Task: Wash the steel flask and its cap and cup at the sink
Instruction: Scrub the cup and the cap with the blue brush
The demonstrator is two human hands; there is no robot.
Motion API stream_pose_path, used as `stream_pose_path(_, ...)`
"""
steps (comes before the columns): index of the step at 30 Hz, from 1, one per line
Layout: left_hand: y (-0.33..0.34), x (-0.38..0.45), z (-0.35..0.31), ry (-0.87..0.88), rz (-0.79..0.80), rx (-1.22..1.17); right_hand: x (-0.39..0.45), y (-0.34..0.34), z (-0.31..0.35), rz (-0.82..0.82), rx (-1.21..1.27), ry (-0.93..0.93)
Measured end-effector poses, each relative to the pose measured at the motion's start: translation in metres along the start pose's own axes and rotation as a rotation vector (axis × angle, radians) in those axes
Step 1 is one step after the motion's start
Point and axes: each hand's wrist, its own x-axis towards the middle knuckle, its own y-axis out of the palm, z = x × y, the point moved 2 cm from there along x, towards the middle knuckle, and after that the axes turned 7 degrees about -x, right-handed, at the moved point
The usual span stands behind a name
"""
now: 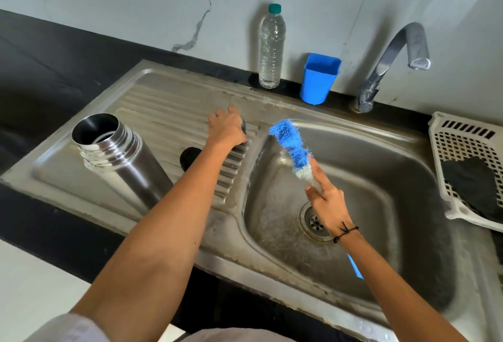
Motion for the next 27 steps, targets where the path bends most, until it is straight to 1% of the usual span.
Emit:
stream_pose_path(7,0.006,0.001,0.004,0.028,0.034,0.057,0.008,0.008,0.003,0.028,0.006,0.01)
stream_pose_path(9,0.001,-0.006,0.003,0.01,0.032,0.065,0.008,0.01,0.004,0.034,0.011,0.01)
stream_pose_path(13,-0.021,-0.034,0.007,-0.096,-0.067,0.166,0.008,0.012,0.006,0.041,0.001,0.017)
stream_pose_path(16,-0.024,-0.057,0.024,-0.261,-0.038,0.254,0.005,0.016,0.011,0.056,0.006,0.025)
stream_pose_path(18,-0.021,-0.069,0.035,-0.327,-0.009,0.265,0.003,0.019,0.018,0.074,0.01,0.023)
stream_pose_path(20,-0.016,-0.075,0.041,-0.362,0.015,0.228,0.001,0.022,0.024,0.092,0.01,0.014)
stream_pose_path(22,-0.012,-0.08,0.043,-0.389,0.018,0.141,-0.001,0.026,0.028,0.102,0.002,-0.006)
stream_pose_path(27,-0.023,-0.09,0.042,-0.393,-0.131,-0.105,-0.005,0.022,0.029,0.108,-0.001,-0.038)
